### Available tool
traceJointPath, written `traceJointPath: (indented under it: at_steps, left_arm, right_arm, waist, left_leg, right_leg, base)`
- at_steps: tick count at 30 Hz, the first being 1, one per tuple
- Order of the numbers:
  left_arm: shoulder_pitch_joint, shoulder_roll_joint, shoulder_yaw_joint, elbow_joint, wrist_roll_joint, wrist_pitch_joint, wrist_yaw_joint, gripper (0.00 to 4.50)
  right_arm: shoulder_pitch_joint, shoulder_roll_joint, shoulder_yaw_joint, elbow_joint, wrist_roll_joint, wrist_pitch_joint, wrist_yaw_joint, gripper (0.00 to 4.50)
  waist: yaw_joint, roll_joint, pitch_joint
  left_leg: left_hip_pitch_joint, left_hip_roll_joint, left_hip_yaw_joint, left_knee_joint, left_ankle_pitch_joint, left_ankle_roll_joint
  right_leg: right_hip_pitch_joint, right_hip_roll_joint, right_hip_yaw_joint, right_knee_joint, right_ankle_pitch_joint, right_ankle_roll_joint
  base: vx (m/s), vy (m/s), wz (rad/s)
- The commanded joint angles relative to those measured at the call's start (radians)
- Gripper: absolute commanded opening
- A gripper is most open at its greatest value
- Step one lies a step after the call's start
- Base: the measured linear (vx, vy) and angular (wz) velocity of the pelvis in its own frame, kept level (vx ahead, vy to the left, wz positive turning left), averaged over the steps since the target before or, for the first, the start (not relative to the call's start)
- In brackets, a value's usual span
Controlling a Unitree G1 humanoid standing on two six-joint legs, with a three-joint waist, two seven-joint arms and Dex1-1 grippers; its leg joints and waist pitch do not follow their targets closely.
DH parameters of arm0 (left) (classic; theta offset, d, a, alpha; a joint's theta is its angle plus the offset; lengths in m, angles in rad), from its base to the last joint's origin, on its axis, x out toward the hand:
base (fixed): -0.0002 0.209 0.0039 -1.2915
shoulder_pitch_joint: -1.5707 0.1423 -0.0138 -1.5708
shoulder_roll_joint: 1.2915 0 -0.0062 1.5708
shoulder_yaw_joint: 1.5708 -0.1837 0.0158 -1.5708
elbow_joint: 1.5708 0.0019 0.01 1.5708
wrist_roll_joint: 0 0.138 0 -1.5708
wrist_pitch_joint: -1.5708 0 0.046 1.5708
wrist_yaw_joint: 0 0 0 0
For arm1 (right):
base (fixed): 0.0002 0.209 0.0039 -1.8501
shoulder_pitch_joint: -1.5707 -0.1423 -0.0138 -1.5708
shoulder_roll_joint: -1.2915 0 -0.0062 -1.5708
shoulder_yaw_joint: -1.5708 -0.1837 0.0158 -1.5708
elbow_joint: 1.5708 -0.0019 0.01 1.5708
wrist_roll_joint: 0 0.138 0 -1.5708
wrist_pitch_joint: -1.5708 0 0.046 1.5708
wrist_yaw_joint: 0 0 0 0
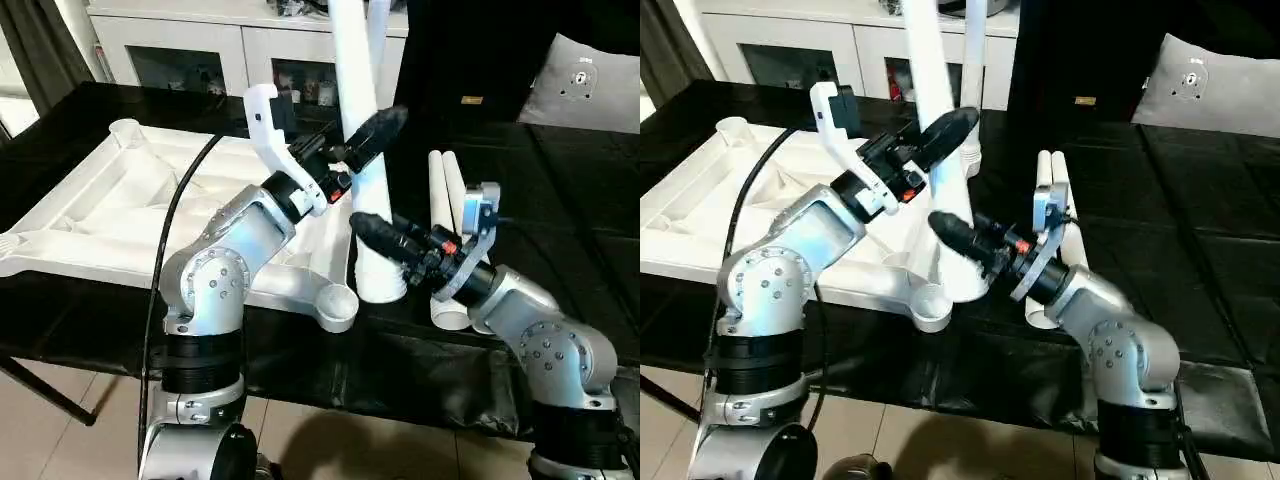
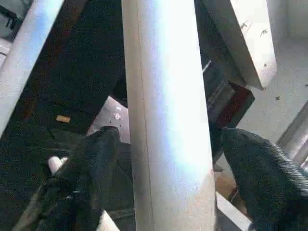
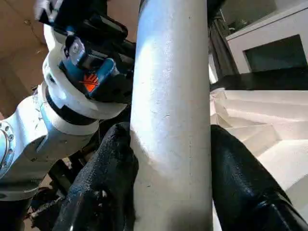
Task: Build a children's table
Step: Pick table leg
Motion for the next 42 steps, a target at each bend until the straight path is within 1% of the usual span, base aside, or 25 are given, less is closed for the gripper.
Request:
traceJointPath:
  at_steps: [1, 2, 3, 6, 7, 11, 12, 13, 16, 17, 18, 19, 22, 26, 27, 29, 32, 33, 34, 35, 36, 37, 38, 42]
  left_arm:
    - [-0.012, -0.002, -0.003, 0.015, -0.001, -0.005, 0.008, 3.44]
    - [-0.011, -0.002, -0.002, 0.012, -0.007, -0.003, 0.006, 3.21]
    - [-0.01, -0.007, 0.004, 0.006, -0.026, 0.003, 0.004, 3.21]
    - [-0.008, -0.012, 0.009, 0.002, -0.04, 0.006, 0.007, 3.12]
    - [-0.007, -0.014, 0.01, 0.001, -0.047, 0.004, 0.009, 2.84]
    - [-0.002, -0.017, 0.011, -0.004, -0.057, 0.005, 0.012, 2.75]
    - [-0.002, -0.017, 0.01, -0.005, -0.058, 0.005, 0.012, 2.66]
    - [0.001, -0.018, 0.01, -0.008, -0.061, 0.006, 0.012, 2.4]
    - [0.003, -0.018, 0.009, -0.01, -0.07, 0.007, 0.015, 2.31]
    - [0.003, -0.018, 0.009, -0.01, -0.071, 0.007, 0.015, 2.07]
    - [0.003, -0.018, 0.01, -0.011, -0.072, 0.007, 0.015, 2.07]
    - [0.003, -0.018, 0.01, -0.011, -0.072, 0.008, 0.015, 1.96]
    - [0.002, -0.016, 0.008, -0.011, -0.077, 0.008, 0.021, 1.83]
    - [0.001, -0.016, 0.009, -0.01, -0.082, 0.009, 0.027, 1.81]
    - [0.001, -0.016, 0.009, -0.009, -0.082, 0.009, 0.028, 1.81]
    - [0.001, -0.014, 0.006, -0.008, -0.079, 0.007, 0.029, 1.8]
    - [-0.001, -0.005, -0.005, -0.001, -0.054, -0.007, 0.035, 1.8]
    - [-0.001, 0.01, -0.021, 0.001, -0.026, -0.018, 0.032, 1.8]
    - [0.0, 0.015, -0.026, 0.001, -0.016, -0.021, 0.03, 1.8]
    - [0.0, 0.03, -0.042, 0.003, 0.011, -0.033, 0.027, 1.8]
    - [-0.004, 0.036, -0.042, 0.013, 0.028, -0.046, 0.033, 1.8]
    - [-0.005, 0.039, -0.042, 0.015, 0.034, -0.05, 0.034, 1.8]
    - [-0.008, 0.05, -0.045, 0.018, 0.048, -0.058, 0.033, 1.8]
    - [-0.01, 0.084, -0.067, 0.014, 0.073, -0.065, 0.018, 1.79]
  right_arm:
    - [0.001, -0.007, 0.007, -0.027, 0.006, -0.021, 0.008, 1.88]
    - [0.002, -0.008, 0.01, -0.027, 0.006, -0.023, 0.007, 1.88]
    - [0.004, -0.009, 0.013, -0.027, 0.006, -0.027, 0.004, 1.88]
    - [0.005, -0.011, 0.018, -0.026, 0.005, -0.032, -0.002, 1.88]
    - [0.006, -0.013, 0.022, -0.025, 0.004, -0.035, -0.004, 1.88]
    - [0.006, -0.016, 0.027, -0.023, 0.003, -0.037, -0.005, 1.88]
    - [0.006, -0.016, 0.027, -0.022, 0.003, -0.038, -0.005, 1.88]
    - [0.005, -0.016, 0.028, -0.02, 0.002, -0.039, -0.007, 1.88]
    - [0.004, -0.018, 0.034, -0.015, 0.003, -0.046, -0.01, 1.88]
    - [0.004, -0.019, 0.035, -0.015, 0.003, -0.047, -0.011, 1.88]
    - [0.003, -0.02, 0.037, -0.013, 0.003, -0.049, -0.014, 1.88]
    - [0.003, -0.02, 0.038, -0.012, 0.002, -0.05, -0.014, 1.88]
    - [0.002, -0.025, 0.046, -0.007, -0.006, -0.057, -0.02, 1.88]
    - [0.004, -0.025, 0.048, -0.004, -0.011, -0.064, -0.027, 1.88]
    - [0.005, -0.027, 0.051, -0.004, -0.018, -0.067, -0.029, 1.88]
    - [0.005, -0.03, 0.057, -0.003, -0.029, -0.074, -0.035, 1.88]
    - [0.002, -0.033, 0.061, 0.007, -0.036, -0.077, -0.05, 1.88]
    - [-0.001, -0.034, 0.066, 0.016, -0.056, -0.089, -0.064, 1.88]
    - [-0.002, -0.035, 0.067, 0.02, -0.063, -0.093, -0.069, 1.88]
    - [-0.005, -0.035, 0.071, 0.03, -0.084, -0.108, -0.086, 2.23]
    - [-0.01, -0.035, 0.067, 0.047, -0.085, -0.115, -0.088, 2.44]
    - [-0.011, -0.035, 0.066, 0.05, -0.084, -0.116, -0.088, 2.57]
    - [-0.014, -0.035, 0.061, 0.057, -0.083, -0.117, -0.09, 2.6]
    - [-0.019, -0.049, 0.062, 0.053, -0.084, -0.116, -0.093, 3.0]
  waist:
    - [0.001, -0.011, -0.071]
    - [0.0, -0.012, -0.071]
    - [0.0, -0.012, -0.071]
    - [0.0, -0.013, -0.071]
    - [0.0, -0.014, -0.07]
    - [0.0, -0.014, -0.07]
    - [0.0, -0.014, -0.07]
    - [0.0, -0.016, -0.07]
    - [0.0, -0.014, -0.07]
    - [-0.001, -0.015, -0.07]
    - [0.0, -0.015, -0.07]
    - [0.0, -0.013, -0.07]
    - [0.0, -0.013, -0.07]
    - [0.0, -0.012, -0.07]
    - [0.0, -0.01, -0.07]
    - [-0.001, -0.011, -0.07]
    - [0.0, -0.012, -0.07]
    - [0.0, -0.009, -0.07]
    - [-0.002, -0.01, -0.07]
    - [-0.001, -0.01, -0.07]
    - [-0.001, -0.007, -0.071]
    - [-0.001, -0.007, -0.071]
    - [-0.002, -0.008, -0.07]
    - [-0.002, -0.008, -0.072]
  left_leg:
    - [0.011, 0.049, -0.021, -0.066, -0.112, 0.02]
    - [0.011, 0.049, -0.021, -0.066, -0.114, 0.02]
    - [0.01, 0.048, -0.021, -0.066, -0.114, 0.019]
    - [0.011, 0.049, -0.02, -0.066, -0.114, 0.02]
    - [0.011, 0.049, -0.02, -0.066, -0.113, 0.021]
    - [0.01, 0.048, -0.02, -0.065, -0.113, 0.022]
    - [0.011, 0.048, -0.02, -0.066, -0.115, 0.022]
    - [0.01, 0.048, -0.02, -0.065, -0.114, 0.023]
    - [0.011, 0.049, -0.021, -0.066, -0.112, 0.023]
    - [0.011, 0.049, -0.02, -0.066, -0.113, 0.023]
    - [0.01, 0.048, -0.02, -0.065, -0.112, 0.023]
    - [0.01, 0.049, -0.021, -0.066, -0.111, 0.022]
    - [0.01, 0.048, -0.021, -0.066, -0.114, 0.02]
    - [0.01, 0.048, -0.021, -0.066, -0.119, 0.018]
    - [0.011, 0.049, -0.021, -0.066, -0.119, 0.017]
    - [0.011, 0.048, -0.021, -0.066, -0.121, 0.017]
    - [0.01, 0.048, -0.022, -0.066, -0.12, 0.016]
    - [0.01, 0.048, -0.022, -0.066, -0.119, 0.015]
    - [0.011, 0.049, -0.022, -0.067, -0.122, 0.015]
    - [0.011, 0.049, -0.022, -0.067, -0.123, 0.015]
    - [0.011, 0.048, -0.023, -0.067, -0.122, 0.011]
    - [0.011, 0.048, -0.023, -0.067, -0.122, 0.011]
    - [0.012, 0.048, -0.022, -0.068, -0.127, 0.008]
    - [0.012, 0.049, -0.023, -0.068, -0.119, 0.006]
  right_leg:
    - [0.052, -0.082, 0.046, -0.089, -0.206, -0.121]
    - [0.052, -0.082, 0.046, -0.09, -0.205, -0.122]
    - [0.053, -0.082, 0.046, -0.089, -0.205, -0.124]
    - [0.053, -0.082, 0.046, -0.089, -0.202, -0.129]
    - [0.053, -0.081, 0.046, -0.089, -0.199, -0.129]
    - [0.053, -0.082, 0.046, -0.088, -0.201, -0.129]
    - [0.053, -0.081, 0.046, -0.089, -0.206, -0.127]
    - [0.053, -0.082, 0.046, -0.09, -0.21, -0.125]
    - [0.053, -0.081, 0.046, -0.089, -0.207, -0.124]
    - [0.052, -0.081, 0.046, -0.089, -0.208, -0.124]
    - [0.053, -0.081, 0.047, -0.089, -0.209, -0.123]
    - [0.053, -0.082, 0.046, -0.089, -0.208, -0.123]
    - [0.053, -0.081, 0.047, -0.089, -0.203, -0.123]
    - [0.053, -0.082, 0.046, -0.09, -0.215, -0.119]
    - [0.053, -0.081, 0.046, -0.09, -0.213, -0.12]
    - [0.053, -0.08, 0.046, -0.09, -0.208, -0.12]
    - [0.053, -0.081, 0.046, -0.09, -0.207, -0.119]
    - [0.053, -0.081, 0.046, -0.089, -0.206, -0.119]
    - [0.052, -0.079, 0.046, -0.09, -0.208, -0.113]
    - [0.052, -0.08, 0.046, -0.091, -0.21, -0.111]
    - [0.052, -0.081, 0.047, -0.09, -0.209, -0.108]
    - [0.052, -0.081, 0.047, -0.09, -0.209, -0.108]
    - [0.052, -0.079, 0.047, -0.091, -0.209, -0.109]
    - [0.054, -0.079, 0.047, -0.085, -0.18, -0.115]
  base:
    - [0.0, 0.0, 0.0]
    - [0.0, 0.0, 0.0]
    - [0.0, 0.0, 0.0]
    - [0.0, 0.0, 0.0]
    - [0.0, 0.0, 0.0]
    - [0.0, 0.0, 0.0]
    - [0.0, 0.0, 0.0]
    - [0.0, 0.0, 0.0]
    - [0.0, 0.0, 0.0]
    - [0.0, 0.0, 0.0]
    - [0.0, 0.0, 0.0]
    - [0.0, 0.0, 0.0]
    - [0.0, 0.0, 0.0]
    - [0.0, 0.0, 0.0]
    - [0.0, 0.0, 0.0]
    - [0.0, 0.0, 0.0]
    - [0.0, 0.0, 0.0]
    - [0.0, 0.0, 0.0]
    - [0.0, 0.0, 0.0]
    - [0.0, 0.0, 0.0]
    - [0.0, 0.0, 0.0]
    - [0.0, 0.0, 0.0]
    - [0.0, 0.0, 0.0]
    - [0.0, 0.0, 0.0]
